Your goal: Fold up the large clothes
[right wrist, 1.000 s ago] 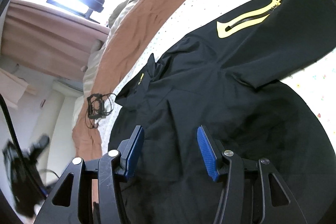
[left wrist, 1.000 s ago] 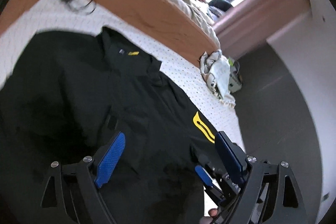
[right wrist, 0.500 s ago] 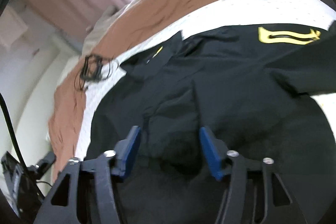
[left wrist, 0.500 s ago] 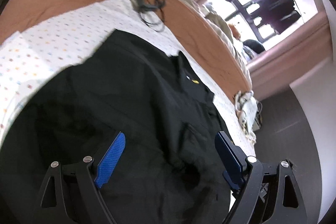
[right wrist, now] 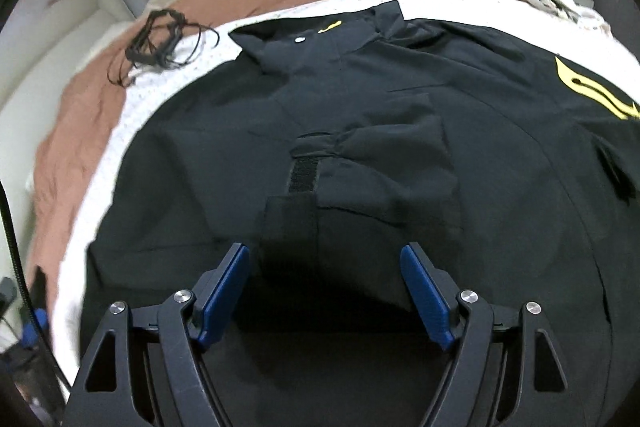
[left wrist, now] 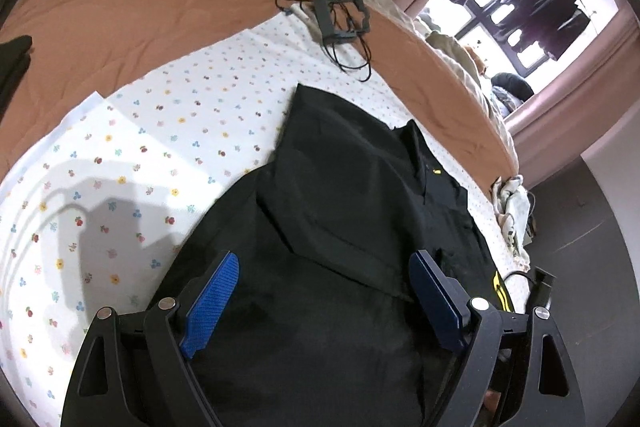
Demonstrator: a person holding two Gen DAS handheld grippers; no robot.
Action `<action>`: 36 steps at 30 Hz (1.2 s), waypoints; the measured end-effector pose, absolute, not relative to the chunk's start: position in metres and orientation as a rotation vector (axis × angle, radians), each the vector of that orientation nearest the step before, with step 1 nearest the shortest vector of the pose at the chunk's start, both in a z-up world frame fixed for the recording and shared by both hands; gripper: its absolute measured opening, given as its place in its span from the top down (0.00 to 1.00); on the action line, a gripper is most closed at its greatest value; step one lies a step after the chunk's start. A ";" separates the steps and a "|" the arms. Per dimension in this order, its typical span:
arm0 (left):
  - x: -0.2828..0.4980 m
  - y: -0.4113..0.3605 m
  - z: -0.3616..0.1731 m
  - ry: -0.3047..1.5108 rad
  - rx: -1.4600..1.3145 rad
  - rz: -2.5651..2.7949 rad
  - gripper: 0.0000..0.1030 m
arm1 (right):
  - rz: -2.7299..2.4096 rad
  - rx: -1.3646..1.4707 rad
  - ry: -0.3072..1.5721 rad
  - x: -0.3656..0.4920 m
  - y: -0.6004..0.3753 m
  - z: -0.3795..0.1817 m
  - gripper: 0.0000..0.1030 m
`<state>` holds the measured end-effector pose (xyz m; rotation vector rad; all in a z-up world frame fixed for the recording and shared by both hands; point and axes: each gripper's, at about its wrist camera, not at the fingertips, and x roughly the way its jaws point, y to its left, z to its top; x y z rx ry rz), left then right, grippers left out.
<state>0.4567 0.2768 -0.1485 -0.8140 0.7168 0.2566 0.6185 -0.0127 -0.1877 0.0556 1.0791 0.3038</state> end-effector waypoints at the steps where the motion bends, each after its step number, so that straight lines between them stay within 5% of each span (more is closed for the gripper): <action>1: 0.458 0.277 -0.150 0.720 -0.816 0.255 0.15 | 0.292 0.034 1.084 0.619 -0.009 -0.191 0.23; 5: 0.460 0.276 -0.152 0.723 -0.829 0.243 0.15 | 0.271 -0.013 1.073 0.616 -0.006 -0.193 0.24; 12: 0.466 0.265 -0.151 0.727 -0.830 0.229 0.15 | 0.274 0.154 1.102 0.617 -0.047 -0.175 0.53; 24: 0.474 0.251 -0.147 0.734 -0.818 0.210 0.15 | 0.032 0.206 0.984 0.606 -0.165 -0.120 0.54; 36: 0.488 0.241 -0.155 0.754 -0.786 0.210 0.15 | 0.168 0.522 1.124 0.618 -0.203 -0.176 0.54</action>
